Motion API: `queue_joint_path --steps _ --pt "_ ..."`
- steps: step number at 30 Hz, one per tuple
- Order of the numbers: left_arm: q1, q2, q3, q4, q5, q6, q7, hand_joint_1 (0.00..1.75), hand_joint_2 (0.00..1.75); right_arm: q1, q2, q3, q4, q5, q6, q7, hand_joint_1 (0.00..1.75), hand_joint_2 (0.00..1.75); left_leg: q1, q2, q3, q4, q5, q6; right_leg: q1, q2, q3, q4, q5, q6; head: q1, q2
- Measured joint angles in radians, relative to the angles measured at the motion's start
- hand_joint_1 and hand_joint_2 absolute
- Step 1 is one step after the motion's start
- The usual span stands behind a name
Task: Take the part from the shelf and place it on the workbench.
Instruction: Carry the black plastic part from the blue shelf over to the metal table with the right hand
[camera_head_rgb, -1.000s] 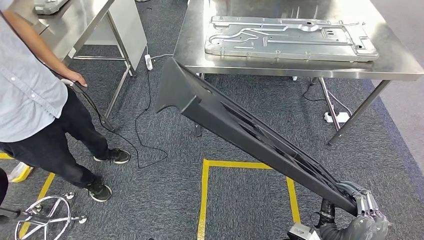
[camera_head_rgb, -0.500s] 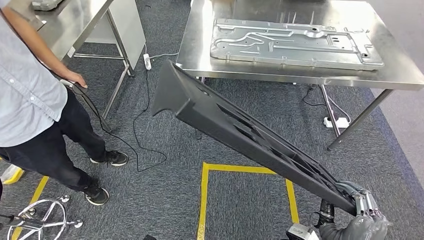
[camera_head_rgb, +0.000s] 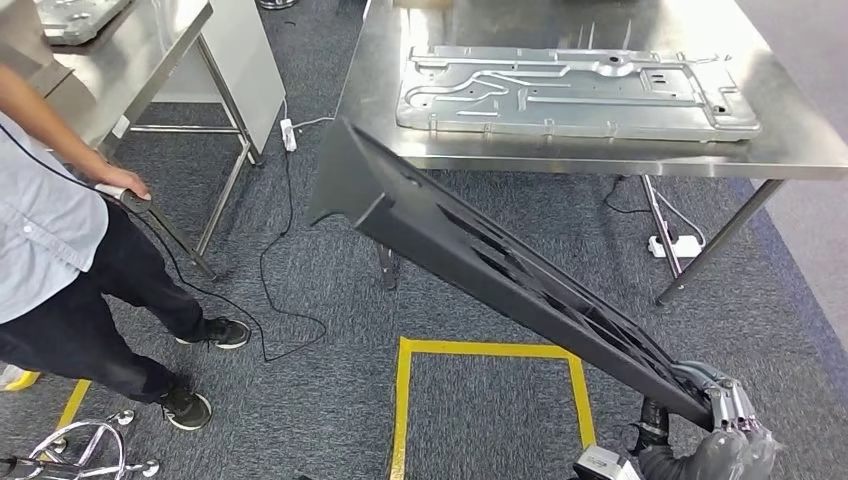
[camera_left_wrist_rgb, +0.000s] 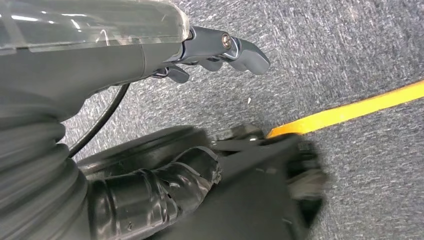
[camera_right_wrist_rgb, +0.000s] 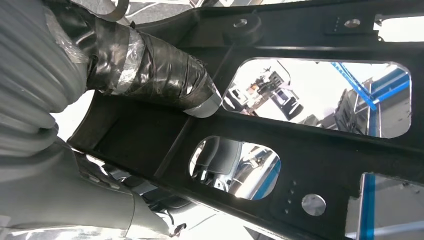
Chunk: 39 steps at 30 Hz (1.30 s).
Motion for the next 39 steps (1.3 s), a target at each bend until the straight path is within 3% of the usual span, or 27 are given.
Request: queue_joint_path --steps 1,3,5,7,10,11,14,15,16,18,20,22,25,27,29,30,31,33,35,39 --pt "0.001 0.0 0.0 0.0 0.0 0.0 0.0 0.0 1.75 0.0 0.0 0.0 0.0 0.0 0.0 0.0 1.75 1.75 -0.001 0.0 0.002 -0.034 0.041 0.006 0.003 0.002 0.009 0.0 -0.006 0.0 0.0 0.0" --pt "0.002 0.001 0.0 0.0 0.0 0.0 0.0 0.0 1.75 0.0 0.0 0.0 0.0 0.0 0.0 0.0 1.75 1.75 -0.008 -0.001 0.041 -0.16 0.128 0.026 0.007 0.004 0.026 -0.002 -0.018 0.001 0.001 0.0" --pt "0.0 0.001 0.001 0.0 0.0 0.0 0.0 0.0 1.75 -0.001 0.0 0.0 0.0 -0.001 0.0 -0.001 1.75 1.75 -0.018 -0.001 0.071 -0.245 0.16 0.045 0.006 0.004 0.031 -0.004 -0.025 0.008 0.0 0.0" --pt "-0.002 0.002 0.001 0.0 0.0 0.0 0.0 0.0 1.75 -0.001 0.0 0.0 0.0 -0.002 0.0 -0.002 1.75 1.75 -0.026 -0.001 0.078 -0.265 0.155 0.053 0.001 0.004 0.032 -0.009 -0.027 0.02 -0.002 0.0" --pt "0.002 0.001 0.001 0.0 0.001 0.0 0.0 0.0 1.75 -0.002 -0.001 0.0 -0.003 -0.002 0.0 -0.004 1.75 1.75 -0.016 -0.002 0.107 -0.303 0.164 0.059 0.002 0.001 0.033 0.01 -0.042 0.035 -0.002 0.0" --pt "0.001 0.001 0.001 0.0 0.001 0.0 0.0 0.0 1.75 -0.003 -0.001 0.0 -0.004 -0.002 0.0 -0.004 1.75 1.75 -0.012 -0.001 0.117 -0.314 0.165 0.061 0.002 0.0 0.013 0.05 -0.06 0.04 -0.002 0.0" --pt "-0.001 0.0 0.001 0.0 -0.001 0.0 0.0 0.0 1.75 -0.003 -0.001 0.0 -0.003 -0.002 0.0 -0.004 1.75 1.75 -0.012 0.0 0.132 -0.316 0.153 0.064 -0.006 -0.001 -0.096 0.22 -0.111 0.053 -0.001 0.0" --pt "0.0 0.0 0.001 0.0 -0.001 0.0 0.0 0.0 1.75 -0.002 -0.002 0.0 -0.003 -0.002 0.0 -0.004 1.75 1.75 -0.011 -0.001 0.139 -0.315 0.147 0.062 -0.009 -0.001 -0.117 0.239 -0.101 0.057 -0.001 0.0" --pt "0.0 0.0 0.001 0.0 -0.001 0.0 0.0 0.0 1.75 -0.002 -0.002 -0.001 -0.002 -0.002 0.0 -0.004 1.75 1.75 -0.01 -0.001 0.146 -0.313 0.14 0.06 -0.012 -0.002 -0.119 0.219 -0.07 0.06 -0.001 0.0" --pt "0.002 0.0 0.001 0.0 -0.002 -0.001 0.0 0.0 1.75 -0.003 -0.002 -0.001 -0.002 -0.002 0.0 -0.004 1.75 1.75 -0.007 -0.002 0.163 -0.307 0.122 0.052 -0.017 -0.004 -0.078 0.107 0.009 0.064 -0.001 0.0" --pt "0.001 -0.001 0.001 0.0 -0.002 -0.001 0.0 0.0 1.75 -0.004 -0.003 -0.001 -0.002 -0.002 0.0 -0.004 1.75 1.75 -0.007 -0.004 0.17 -0.299 0.104 0.038 -0.014 -0.004 -0.038 0.018 0.042 0.059 -0.001 0.0" --pt "-0.001 -0.001 0.001 0.0 -0.002 -0.001 0.0 0.0 1.75 -0.003 -0.004 -0.001 -0.001 -0.002 0.0 -0.004 1.75 1.75 -0.009 -0.004 0.173 -0.298 0.093 0.025 -0.007 -0.003 -0.029 0.0 0.033 0.045 -0.001 0.0" --pt "-0.004 -0.001 0.001 0.0 -0.002 -0.001 0.0 0.0 1.75 -0.003 -0.004 -0.001 -0.001 -0.002 0.0 -0.004 1.75 1.75 -0.006 -0.003 0.174 -0.279 0.074 0.008 -0.01 0.0 -0.017 -0.009 0.027 0.024 -0.003 0.0" --pt "-0.004 -0.001 0.001 0.0 -0.002 -0.002 0.0 0.0 1.75 -0.005 -0.004 -0.001 -0.001 -0.002 0.0 -0.004 1.75 1.75 -0.002 -0.003 0.127 -0.183 0.032 0.0 -0.011 -0.003 -0.004 -0.014 0.021 0.012 -0.005 0.0" --pt "-0.002 -0.001 0.001 0.0 -0.004 -0.003 0.0 0.0 1.75 -0.006 -0.004 -0.001 -0.001 -0.002 0.0 -0.004 1.75 1.75 0.0 -0.003 0.042 -0.049 -0.007 -0.004 -0.008 -0.004 0.006 -0.015 0.011 0.006 -0.005 0.0" --pt "0.0 -0.001 0.001 0.0 -0.004 -0.005 0.0 0.0 1.75 -0.006 -0.004 -0.001 -0.001 -0.002 0.0 -0.004 1.75 1.75 0.0 -0.003 0.01 -0.01 -0.005 -0.005 -0.007 -0.003 0.012 -0.015 0.005 0.006 -0.006 0.0" --pt "0.001 -0.001 0.001 0.0 -0.005 -0.007 0.0 0.0 1.75 -0.007 -0.004 -0.001 -0.001 -0.002 0.0 -0.003 1.75 1.75 0.001 -0.003 -0.003 -0.011 0.018 -0.004 -0.005 -0.002 0.02 -0.015 -0.001 0.006 -0.005 0.0" --pt "0.003 -0.001 0.001 0.0 -0.005 -0.011 0.0 0.0 1.75 -0.007 -0.005 -0.001 -0.001 -0.002 0.0 0.0 1.75 1.75 -0.001 -0.003 0.022 -0.12 0.11 0.006 -0.003 0.001 0.04 -0.015 -0.015 0.008 -0.005 0.0" --pt "0.003 0.0 0.001 0.0 -0.007 -0.012 0.0 0.0 1.75 -0.01 -0.005 -0.001 -0.001 0.0 0.0 0.004 1.75 1.75 -0.009 -0.004 0.06 -0.231 0.168 0.023 -0.002 0.002 0.051 -0.015 -0.028 0.015 -0.005 0.0" --pt "0.0 0.002 0.001 0.0 -0.011 -0.012 0.0 0.0 1.75 -0.015 -0.007 -0.001 -0.001 0.003 0.0 0.006 1.75 1.75 -0.019 -0.005 0.082 -0.278 0.168 0.044 -0.01 0.002 0.059 -0.024 -0.039 0.039 -0.006 0.0"
